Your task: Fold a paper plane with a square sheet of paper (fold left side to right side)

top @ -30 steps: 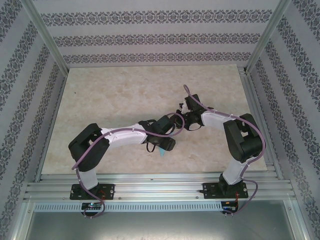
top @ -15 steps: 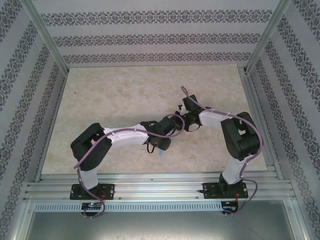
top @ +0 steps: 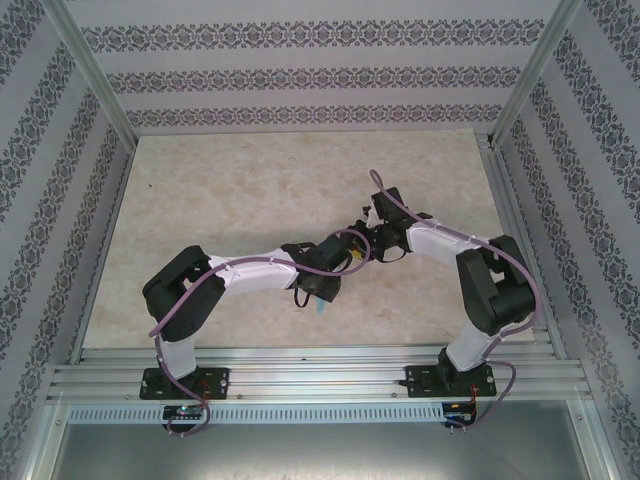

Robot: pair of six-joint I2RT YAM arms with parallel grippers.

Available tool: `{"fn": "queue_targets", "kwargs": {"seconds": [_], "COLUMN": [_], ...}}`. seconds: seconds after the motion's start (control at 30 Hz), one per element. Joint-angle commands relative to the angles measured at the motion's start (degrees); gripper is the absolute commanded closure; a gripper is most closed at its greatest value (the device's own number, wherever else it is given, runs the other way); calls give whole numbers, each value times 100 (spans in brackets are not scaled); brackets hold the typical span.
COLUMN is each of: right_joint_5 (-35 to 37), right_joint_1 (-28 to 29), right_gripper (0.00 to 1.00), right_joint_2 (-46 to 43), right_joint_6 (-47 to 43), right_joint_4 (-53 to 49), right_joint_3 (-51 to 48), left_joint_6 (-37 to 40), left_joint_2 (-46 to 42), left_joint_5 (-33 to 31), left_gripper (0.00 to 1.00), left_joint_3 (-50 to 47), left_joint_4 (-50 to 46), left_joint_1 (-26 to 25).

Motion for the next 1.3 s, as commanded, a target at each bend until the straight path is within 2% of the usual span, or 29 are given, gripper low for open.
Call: {"fn": "queue_targets", "kwargs": {"seconds": [0.0,0.1,0.3,0.67,0.77,0.83,0.9,1.07,1.27], "right_joint_5": [226,179,150,212,169,150,141,359,457], "right_joint_1": [-41,-27,213,388,448,460,450,290,-136], "right_gripper": [63,64,64,61,63,69,69,61,55], "right_joint_2": [-520,-709,-476,81,198,234,228,-174,-738], "right_joint_6": [222,636,1203,1576,1571,1592,1593,1303,725], "right_joint_4": [-243,-145,240,693,662,673,666,297,-72], "right_joint_3": [-372,-657,-716,-720,-612,-607,-586,-522,-693], "left_joint_6": [-5,-4,0,0,5,9,-4,-89,-359], "left_joint_2": [59,33,52,35,18,-23,-67,-271,-613], "left_joint_5": [121,133,159,160,168,177,203,357,934], "left_gripper": [74,74,74,74,74,75,77,87,97], "left_joint_3": [10,-26,-44,-55,-68,-111,-162,-382,-917], "left_joint_4": [126,163,216,238,245,291,334,520,1194], "left_joint_1": [-98,-102,-101,-98,-100,-98,-96,-26,385]}}
